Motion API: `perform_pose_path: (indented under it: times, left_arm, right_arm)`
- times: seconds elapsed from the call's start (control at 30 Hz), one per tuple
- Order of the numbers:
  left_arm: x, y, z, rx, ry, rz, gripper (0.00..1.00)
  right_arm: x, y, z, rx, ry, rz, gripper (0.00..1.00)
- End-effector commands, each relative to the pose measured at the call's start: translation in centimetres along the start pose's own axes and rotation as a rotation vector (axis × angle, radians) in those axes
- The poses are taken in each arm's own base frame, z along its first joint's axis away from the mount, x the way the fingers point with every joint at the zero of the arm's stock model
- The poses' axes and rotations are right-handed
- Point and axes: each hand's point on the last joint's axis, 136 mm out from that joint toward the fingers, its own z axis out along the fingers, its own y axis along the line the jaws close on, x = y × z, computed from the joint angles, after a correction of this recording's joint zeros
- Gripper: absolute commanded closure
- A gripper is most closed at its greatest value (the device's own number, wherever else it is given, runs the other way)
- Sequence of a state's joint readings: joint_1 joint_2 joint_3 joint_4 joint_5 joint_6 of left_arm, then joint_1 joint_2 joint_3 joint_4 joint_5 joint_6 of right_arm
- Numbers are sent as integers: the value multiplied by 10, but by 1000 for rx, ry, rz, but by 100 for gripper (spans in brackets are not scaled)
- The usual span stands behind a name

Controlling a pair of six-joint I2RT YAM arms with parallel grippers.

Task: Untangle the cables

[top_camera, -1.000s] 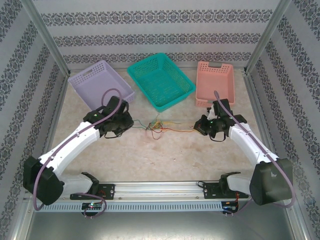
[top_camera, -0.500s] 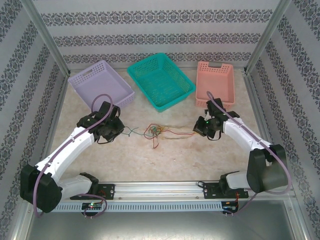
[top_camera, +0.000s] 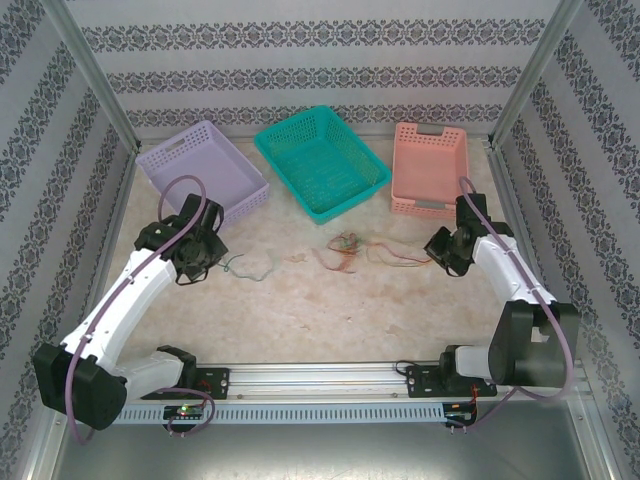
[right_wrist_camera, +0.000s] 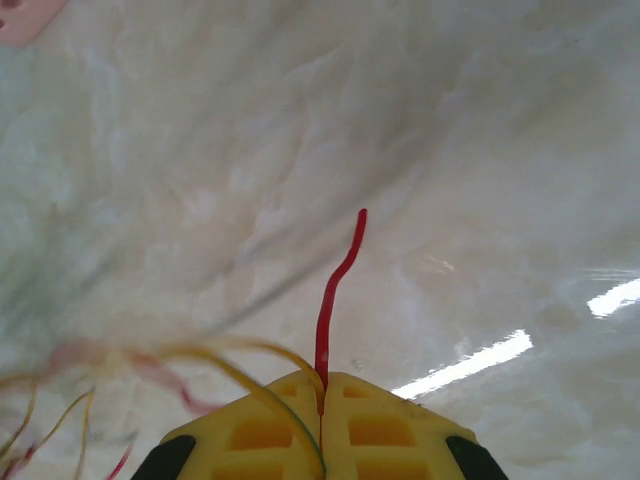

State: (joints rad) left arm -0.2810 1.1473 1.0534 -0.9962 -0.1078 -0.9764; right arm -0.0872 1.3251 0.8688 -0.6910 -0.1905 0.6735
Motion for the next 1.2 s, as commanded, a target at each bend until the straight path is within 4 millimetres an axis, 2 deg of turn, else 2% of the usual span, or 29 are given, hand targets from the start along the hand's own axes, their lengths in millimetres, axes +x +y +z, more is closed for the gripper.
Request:
perform_pose_path:
  times: [0.0, 0.1, 0.13, 0.27, 0.33, 0.43, 0.47, 0.57, 0.6, 0.67, 0.77, 0.87, 0.97, 1.03, 1.1, 1.17]
  left_arm:
    - [-21, 19, -17, -77, -70, 18, 100]
    - [-31, 29, -24, -112, -87, 25, 100]
    - [-28, 26, -21, -81, -69, 17, 100]
    - [-6, -22, 0, 167, 55, -9, 100]
    - [0, -42, 1, 269, 97, -33, 100]
    - [6, -53, -7, 299, 128, -22, 100]
    - [9, -56, -10, 310, 146, -11, 100]
    - [19, -72, -17, 395, 203, 13, 100]
    - [23, -77, -19, 426, 219, 28, 100]
    - [30, -87, -22, 465, 246, 61, 100]
    - [37, -98, -24, 509, 270, 104, 100]
    - [41, -114, -26, 562, 286, 142, 100]
    - [44, -127, -27, 592, 295, 179, 100]
    - [46, -133, -26, 603, 303, 195, 100]
    - [49, -138, -25, 606, 312, 206, 100]
    - [51, -142, -25, 613, 317, 218, 100]
  right_arm:
    - [-13, -19, -4, 64, -32, 28, 100]
    - [-24, -27, -10, 98, -48, 30, 100]
    - [-25, -26, -9, 79, -46, 37, 100]
    - [-14, -4, 6, 15, 30, 10, 100]
    - [-4, 2, 11, 13, 55, -7, 100]
    - [12, 3, 13, 19, 66, -27, 100]
    - [16, 3, 11, 24, 65, -33, 97]
    - [26, 7, 0, 16, 43, -73, 67]
    - [29, 11, -6, 4, 31, -91, 62]
    - [35, 25, -26, -35, -11, -149, 53]
    - [47, 50, -62, -105, -96, -268, 45]
    - [67, 82, -86, -212, -122, -396, 41]
    - [103, 121, -85, -343, -34, -526, 37]
    - [120, 140, -80, -374, 14, -567, 36]
    - [134, 162, -76, -433, 57, -592, 34]
    - [142, 176, -68, -427, 97, -600, 35]
